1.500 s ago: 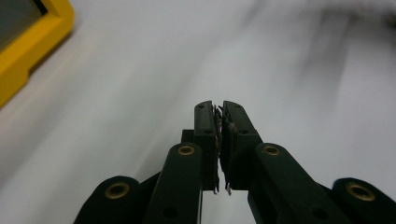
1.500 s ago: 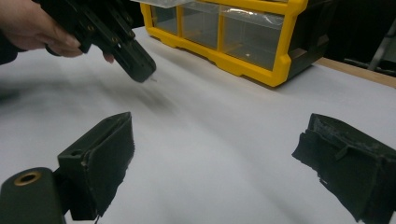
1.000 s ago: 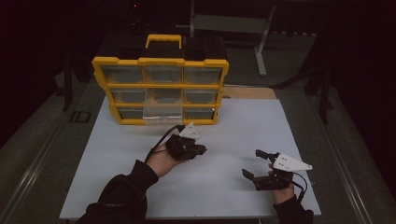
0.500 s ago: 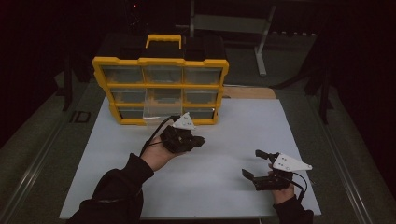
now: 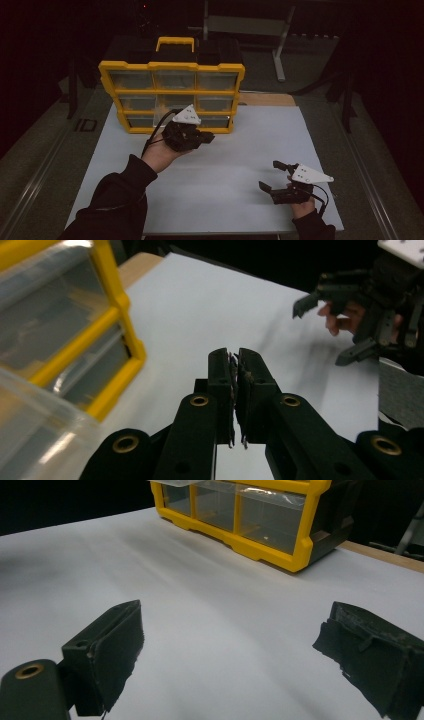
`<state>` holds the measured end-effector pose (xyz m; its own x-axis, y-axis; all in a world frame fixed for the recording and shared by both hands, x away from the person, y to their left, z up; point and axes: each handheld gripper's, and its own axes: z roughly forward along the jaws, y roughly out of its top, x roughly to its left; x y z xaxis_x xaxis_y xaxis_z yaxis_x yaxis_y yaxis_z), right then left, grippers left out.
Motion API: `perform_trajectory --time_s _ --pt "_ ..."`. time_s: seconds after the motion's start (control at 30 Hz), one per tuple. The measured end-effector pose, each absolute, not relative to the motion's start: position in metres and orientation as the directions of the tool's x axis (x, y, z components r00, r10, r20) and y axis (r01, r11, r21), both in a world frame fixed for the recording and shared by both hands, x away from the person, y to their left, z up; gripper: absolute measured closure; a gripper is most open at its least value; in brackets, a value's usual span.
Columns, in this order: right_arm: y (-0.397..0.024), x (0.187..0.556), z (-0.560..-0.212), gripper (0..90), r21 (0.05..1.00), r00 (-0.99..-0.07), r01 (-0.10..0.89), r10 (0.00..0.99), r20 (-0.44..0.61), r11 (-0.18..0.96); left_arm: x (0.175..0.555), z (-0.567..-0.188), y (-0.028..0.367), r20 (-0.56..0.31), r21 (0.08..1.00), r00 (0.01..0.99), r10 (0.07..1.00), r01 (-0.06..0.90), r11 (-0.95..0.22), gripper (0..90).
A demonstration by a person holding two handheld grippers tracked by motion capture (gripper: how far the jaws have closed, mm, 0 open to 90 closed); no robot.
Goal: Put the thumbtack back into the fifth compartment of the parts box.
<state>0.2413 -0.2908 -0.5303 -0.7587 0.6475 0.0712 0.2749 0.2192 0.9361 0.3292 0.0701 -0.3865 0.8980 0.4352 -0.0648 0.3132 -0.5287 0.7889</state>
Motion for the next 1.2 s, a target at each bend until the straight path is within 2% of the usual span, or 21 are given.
perform_trajectory --time_s 0.53,1.2 --pt "-0.29 0.241 -0.53 8.9 0.936 -0.76 0.271 0.647 0.066 0.224 0.338 -0.35 0.097 -0.04 0.833 0.865 0.5 0.305 -0.461 84.5" --pt "-0.29 0.241 -0.53 8.9 0.936 -0.759 0.272 0.647 0.067 0.221 0.343 -0.332 0.12 0.013 0.859 0.802 0.598 0.297 -0.417 84.5"
